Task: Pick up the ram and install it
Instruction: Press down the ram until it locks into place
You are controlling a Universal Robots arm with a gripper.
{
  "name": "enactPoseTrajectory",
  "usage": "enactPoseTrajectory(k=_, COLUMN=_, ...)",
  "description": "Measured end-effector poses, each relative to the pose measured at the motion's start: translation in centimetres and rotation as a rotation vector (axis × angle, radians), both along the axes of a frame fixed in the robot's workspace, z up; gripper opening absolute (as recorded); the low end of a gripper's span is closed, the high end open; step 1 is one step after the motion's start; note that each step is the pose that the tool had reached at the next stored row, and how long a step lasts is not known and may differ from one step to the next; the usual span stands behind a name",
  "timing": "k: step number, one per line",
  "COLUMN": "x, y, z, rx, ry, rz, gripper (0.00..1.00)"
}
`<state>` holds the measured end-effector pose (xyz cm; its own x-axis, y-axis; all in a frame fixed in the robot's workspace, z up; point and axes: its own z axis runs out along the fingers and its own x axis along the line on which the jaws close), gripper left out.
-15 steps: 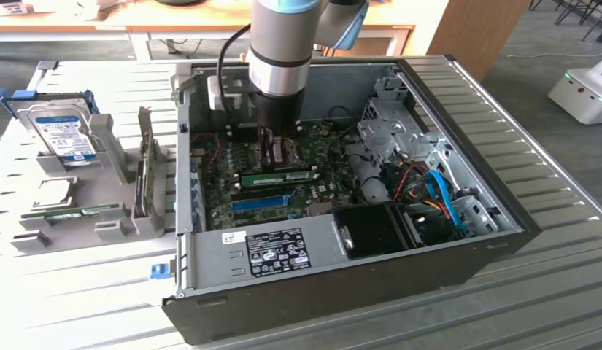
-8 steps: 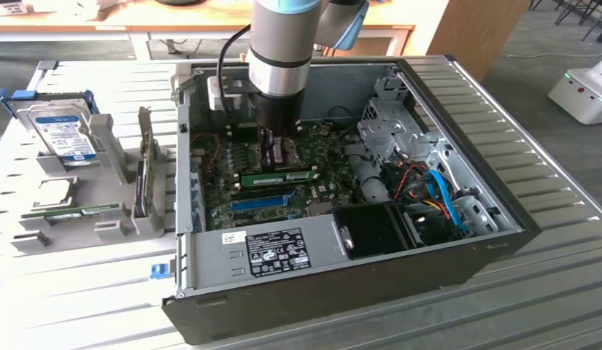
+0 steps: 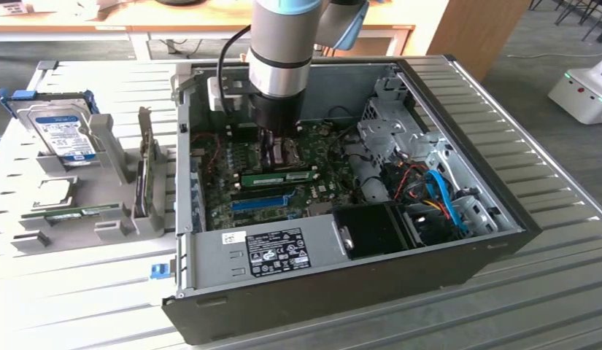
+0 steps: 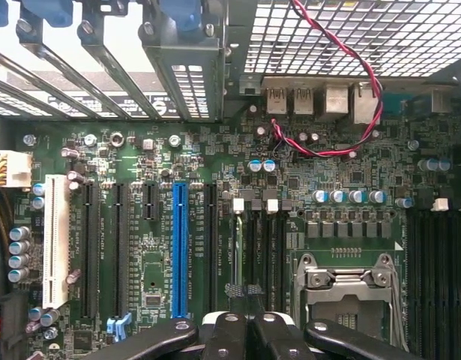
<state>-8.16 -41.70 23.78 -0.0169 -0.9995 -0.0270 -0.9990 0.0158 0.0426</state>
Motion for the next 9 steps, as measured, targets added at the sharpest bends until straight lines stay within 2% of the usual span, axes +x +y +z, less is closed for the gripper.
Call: enactPoseTrajectory(k=9, x=0.00, y=-0.09, z=-0.11, rx=0.0000, ry=0.0000, rz=0.000, gripper=0.11)
